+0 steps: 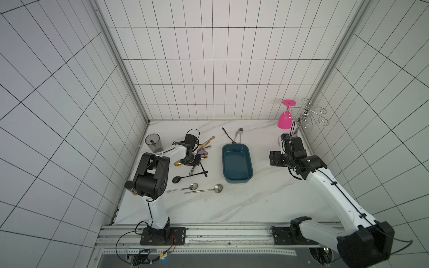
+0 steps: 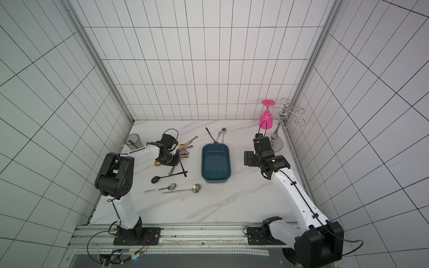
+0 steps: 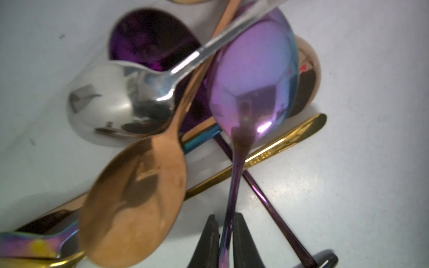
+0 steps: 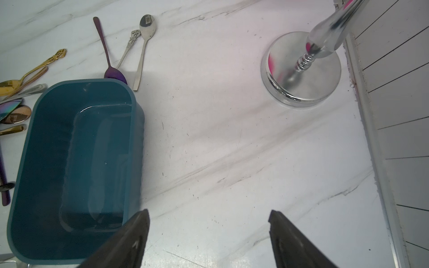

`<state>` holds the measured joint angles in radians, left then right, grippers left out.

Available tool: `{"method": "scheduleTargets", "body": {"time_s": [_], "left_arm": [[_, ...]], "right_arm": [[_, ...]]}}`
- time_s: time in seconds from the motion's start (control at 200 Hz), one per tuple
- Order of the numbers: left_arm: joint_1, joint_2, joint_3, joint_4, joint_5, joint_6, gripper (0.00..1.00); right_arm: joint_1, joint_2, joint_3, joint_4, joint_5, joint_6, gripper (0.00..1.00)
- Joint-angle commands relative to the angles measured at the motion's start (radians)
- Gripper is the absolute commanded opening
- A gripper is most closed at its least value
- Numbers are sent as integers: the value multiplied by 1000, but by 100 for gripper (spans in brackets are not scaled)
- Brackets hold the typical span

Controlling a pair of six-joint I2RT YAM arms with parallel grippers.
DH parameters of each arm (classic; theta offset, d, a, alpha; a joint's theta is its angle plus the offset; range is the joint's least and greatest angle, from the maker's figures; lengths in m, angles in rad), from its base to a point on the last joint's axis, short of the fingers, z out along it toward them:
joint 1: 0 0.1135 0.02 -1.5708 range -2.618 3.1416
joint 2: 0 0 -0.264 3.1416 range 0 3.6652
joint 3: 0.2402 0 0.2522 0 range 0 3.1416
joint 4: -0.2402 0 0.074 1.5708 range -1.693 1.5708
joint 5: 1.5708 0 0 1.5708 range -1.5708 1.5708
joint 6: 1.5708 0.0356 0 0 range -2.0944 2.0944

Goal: Put the spoon into the storage box
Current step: Pick up the spoon from the center of the board.

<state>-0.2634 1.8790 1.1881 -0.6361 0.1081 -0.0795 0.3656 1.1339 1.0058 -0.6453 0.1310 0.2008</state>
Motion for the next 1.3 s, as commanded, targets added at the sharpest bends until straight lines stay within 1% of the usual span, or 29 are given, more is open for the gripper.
{"method": "scheduleTargets", "body": {"time_s": [0.0, 0.19, 0.245, 0.36, 0.445, 0.535, 0.675, 0.88, 0.974, 1.114, 1.184, 1.294], "left_arm": [[-5, -12, 1, -17, 0, 0, 8], [-11, -99, -21, -22, 7, 9, 3], [-11, -132, -25, -28, 16, 8, 1], [-14, -208, -23, -43, 57, -13, 1], [-19, -262, -6, -60, 108, -54, 1], [-34, -297, 39, -80, 170, -125, 1], [-97, -323, 110, -86, 239, -242, 0], [-243, -288, 210, -77, 256, -419, 0], [-314, -233, 256, -74, 227, -482, 0], [-400, -149, 286, -66, 170, -576, 0], [-424, -116, 307, -81, 132, -609, 0], [-433, -79, 315, -82, 104, -681, 0]], "right_arm": [[-8, -19, -24, 18, 40, -11, 84], [-10, -10, -26, 22, 43, -10, 84], [-11, -7, -26, 24, 43, -11, 84], [-13, -1, -29, 27, 41, -8, 84], [-16, 4, -31, 30, 42, -9, 84], [-20, 8, -33, 32, 45, -7, 85], [-22, 7, -38, 33, 54, -2, 84], [-27, 7, -42, 35, 71, 2, 84], [-32, 13, -41, 36, 71, 2, 84], [-36, 18, -43, 36, 68, 3, 84], [-38, 22, -42, 36, 67, 4, 84], [-39, 26, -44, 36, 62, 3, 84]]}}
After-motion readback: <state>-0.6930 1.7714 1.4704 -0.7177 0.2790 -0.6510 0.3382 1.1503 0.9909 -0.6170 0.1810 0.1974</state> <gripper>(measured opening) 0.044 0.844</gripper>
